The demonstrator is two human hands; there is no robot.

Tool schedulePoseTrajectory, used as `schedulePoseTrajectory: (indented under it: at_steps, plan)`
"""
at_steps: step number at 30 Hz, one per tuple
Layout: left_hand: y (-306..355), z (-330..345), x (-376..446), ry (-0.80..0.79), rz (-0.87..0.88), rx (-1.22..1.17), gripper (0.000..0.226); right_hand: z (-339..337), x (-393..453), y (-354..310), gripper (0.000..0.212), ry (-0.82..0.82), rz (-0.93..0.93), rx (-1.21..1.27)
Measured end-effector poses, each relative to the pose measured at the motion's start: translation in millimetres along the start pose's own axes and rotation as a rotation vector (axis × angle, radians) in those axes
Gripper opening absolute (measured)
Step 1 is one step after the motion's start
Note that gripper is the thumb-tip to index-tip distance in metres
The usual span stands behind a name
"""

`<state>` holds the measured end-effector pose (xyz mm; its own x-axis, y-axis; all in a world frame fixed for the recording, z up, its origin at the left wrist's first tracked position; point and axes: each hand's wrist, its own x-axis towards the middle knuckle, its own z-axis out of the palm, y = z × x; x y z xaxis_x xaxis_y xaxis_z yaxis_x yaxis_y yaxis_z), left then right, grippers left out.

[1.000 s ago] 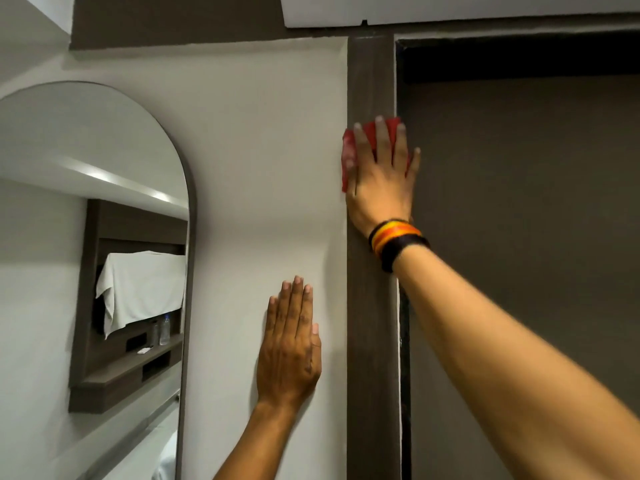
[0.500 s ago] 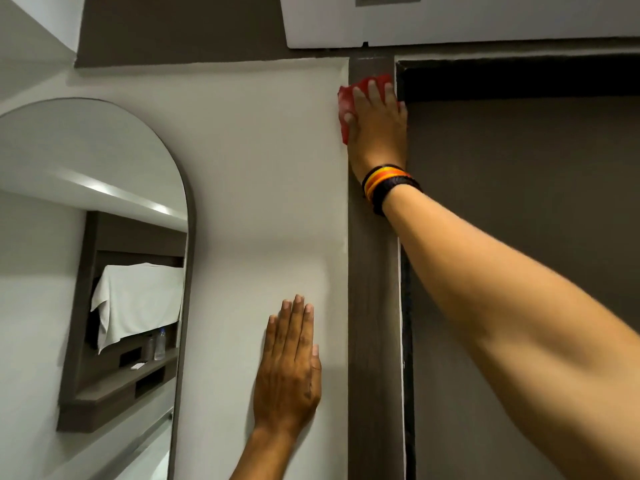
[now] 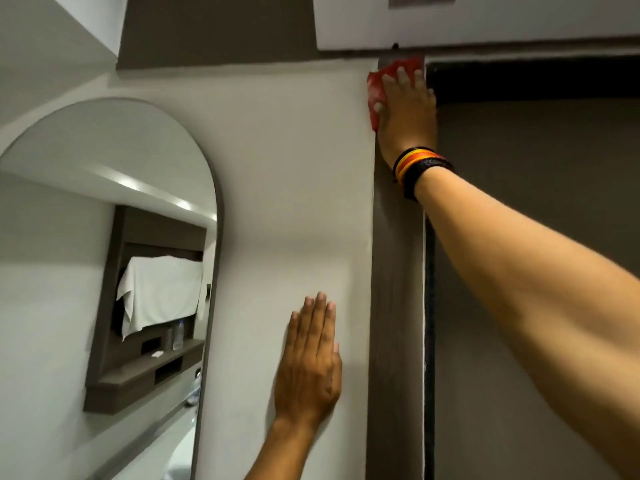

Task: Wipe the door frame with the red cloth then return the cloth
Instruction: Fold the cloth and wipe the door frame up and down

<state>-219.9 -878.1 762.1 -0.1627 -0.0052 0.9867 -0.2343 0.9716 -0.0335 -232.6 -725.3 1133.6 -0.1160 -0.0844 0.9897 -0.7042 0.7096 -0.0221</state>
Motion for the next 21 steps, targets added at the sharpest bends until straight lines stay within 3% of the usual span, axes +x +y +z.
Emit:
schedulePoseTrajectory:
  at_steps: [4, 8, 13, 16, 18, 21]
  plan:
    - [-1.2, -7.3, 7.4, 0.013, 0.026, -0.006, 0.059, 24.4, -106.9, 5.0, 0.053, 0.099, 0.022, 0.072]
    - [4.2, -9.4, 4.6, -0.031, -0.001, -0.033, 0.058, 48.8, -275.9, 8.2, 0.066, 0.153, 0.053, 0.11]
    - [9.7, -21.7, -5.1, -0.06, -0.057, -0.174, 0.059, 72.7, -489.6, 6.0, 0.061, 0.063, 0.135, 0.142]
    - [21.0, -36.0, -62.9, -0.029, -0.009, -0.308, 0.051, 86.2, -590.1, 8.0, 0.063, -0.063, 0.127, 0.111]
    - [31.3, -50.8, -130.4, -0.14, -0.002, -0.388, 0.044, 86.8, -639.7, 7.8, 0.06, -0.138, 0.156, 0.116]
    - [47.0, -73.7, -211.6, -0.497, -0.178, -0.481, 0.039, 78.2, -674.3, 4.9, 0.052, -0.293, 0.212, 0.2]
